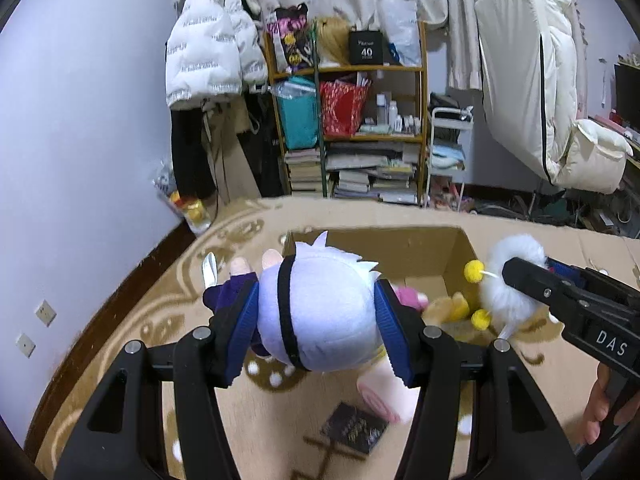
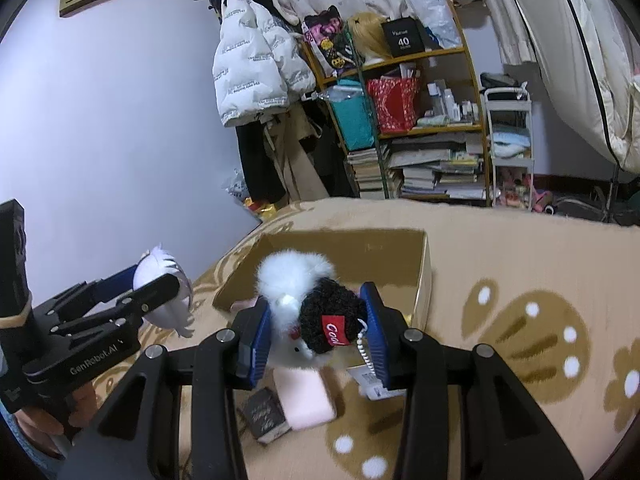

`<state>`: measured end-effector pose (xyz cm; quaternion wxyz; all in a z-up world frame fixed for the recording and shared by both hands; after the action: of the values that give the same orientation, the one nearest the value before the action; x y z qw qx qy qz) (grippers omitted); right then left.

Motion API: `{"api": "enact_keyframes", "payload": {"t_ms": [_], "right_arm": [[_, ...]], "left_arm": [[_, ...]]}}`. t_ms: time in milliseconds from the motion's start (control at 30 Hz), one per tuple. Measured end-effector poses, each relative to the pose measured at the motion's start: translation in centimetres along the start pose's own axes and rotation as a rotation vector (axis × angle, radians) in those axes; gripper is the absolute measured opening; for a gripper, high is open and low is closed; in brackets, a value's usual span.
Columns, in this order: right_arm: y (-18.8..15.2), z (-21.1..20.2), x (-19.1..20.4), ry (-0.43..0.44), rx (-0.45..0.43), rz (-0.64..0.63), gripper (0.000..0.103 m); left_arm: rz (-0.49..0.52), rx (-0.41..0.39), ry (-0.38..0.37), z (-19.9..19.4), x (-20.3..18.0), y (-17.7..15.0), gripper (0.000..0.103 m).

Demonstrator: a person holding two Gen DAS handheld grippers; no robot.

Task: Organize soft objects
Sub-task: 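Lift the purple doll with the left tool while the right tool lifts the white plush over the box, then open both tools to drop the purple doll and white plush into the box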

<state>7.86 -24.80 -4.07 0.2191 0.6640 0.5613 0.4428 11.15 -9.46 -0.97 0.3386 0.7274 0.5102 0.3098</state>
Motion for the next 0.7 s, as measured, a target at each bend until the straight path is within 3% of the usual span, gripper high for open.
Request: {"api": "enact_keyframes", "payload": {"t_ms": [300,700], "right_arm": [[1.9,1.8,-0.5,-0.022,-0.037,-0.032,0.044],[3.6,4.1,-0.9,-0.023,-0.067,-0.079,0.044]], "left_arm": [[0.036,-0.048,0.015,2.7,-0.1,2.9,0.056],[0.027,-0.072,-0.002,5.6,0.1,4.5,0.057]]}}
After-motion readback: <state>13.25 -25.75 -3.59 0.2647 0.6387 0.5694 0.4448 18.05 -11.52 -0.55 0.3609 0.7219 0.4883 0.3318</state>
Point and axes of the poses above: each gripper's, at about its wrist camera, not at the fingertips, and z roughly the way its jaws point, x to its left, y to its top, the point moved 6 cm from there along z, roughly the way its jaws point, and after that the axes turned 1 degree about x, right-handed, at the moved point
